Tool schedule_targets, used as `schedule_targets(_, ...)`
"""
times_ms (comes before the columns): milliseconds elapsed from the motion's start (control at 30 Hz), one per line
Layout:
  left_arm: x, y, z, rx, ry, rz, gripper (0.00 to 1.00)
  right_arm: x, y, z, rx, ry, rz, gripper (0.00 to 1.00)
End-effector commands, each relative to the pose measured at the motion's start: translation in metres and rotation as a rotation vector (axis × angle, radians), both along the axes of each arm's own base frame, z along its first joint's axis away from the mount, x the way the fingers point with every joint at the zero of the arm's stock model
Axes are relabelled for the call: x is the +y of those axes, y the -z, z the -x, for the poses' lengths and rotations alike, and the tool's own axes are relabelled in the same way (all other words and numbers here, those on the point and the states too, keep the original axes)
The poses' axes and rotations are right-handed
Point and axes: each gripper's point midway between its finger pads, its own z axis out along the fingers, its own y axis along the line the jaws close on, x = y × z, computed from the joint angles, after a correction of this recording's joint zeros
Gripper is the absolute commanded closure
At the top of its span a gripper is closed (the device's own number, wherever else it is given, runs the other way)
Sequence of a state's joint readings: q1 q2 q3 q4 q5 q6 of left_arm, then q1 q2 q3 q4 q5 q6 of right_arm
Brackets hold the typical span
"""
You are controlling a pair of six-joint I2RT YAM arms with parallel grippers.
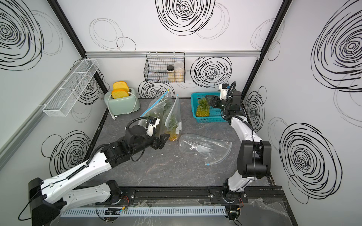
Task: Open the zip-top bag and take out the pineapple
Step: Place the pineapple in the basket, then adjust the zipper food storage bag at the center of the board.
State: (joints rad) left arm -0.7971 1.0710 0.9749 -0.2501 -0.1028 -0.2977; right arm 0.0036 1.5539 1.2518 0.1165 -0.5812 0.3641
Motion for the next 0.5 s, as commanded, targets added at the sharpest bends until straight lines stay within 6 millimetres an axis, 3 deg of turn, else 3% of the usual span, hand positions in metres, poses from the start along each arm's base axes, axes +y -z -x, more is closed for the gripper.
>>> schedule_targets(0,0.003,-0.030,-0.008,-0.047,-0.004,-0.029,0.14,0.010,-0.022,0.028,-0.038,0.003,0.072,0.32)
schedule_targets(200,-0.013,-0.059,-0.027,-0.049,0.024,-0.090,0.14,0.020,-0.018,0.067,-0.004,0.014,0.109,0.32)
schedule_targets(467,-0.054,-0.051,-0.073,0.055,0.068,-0.232,0.14,0.025,-0.011,0.103,0.002,0.009,0.122,0.31)
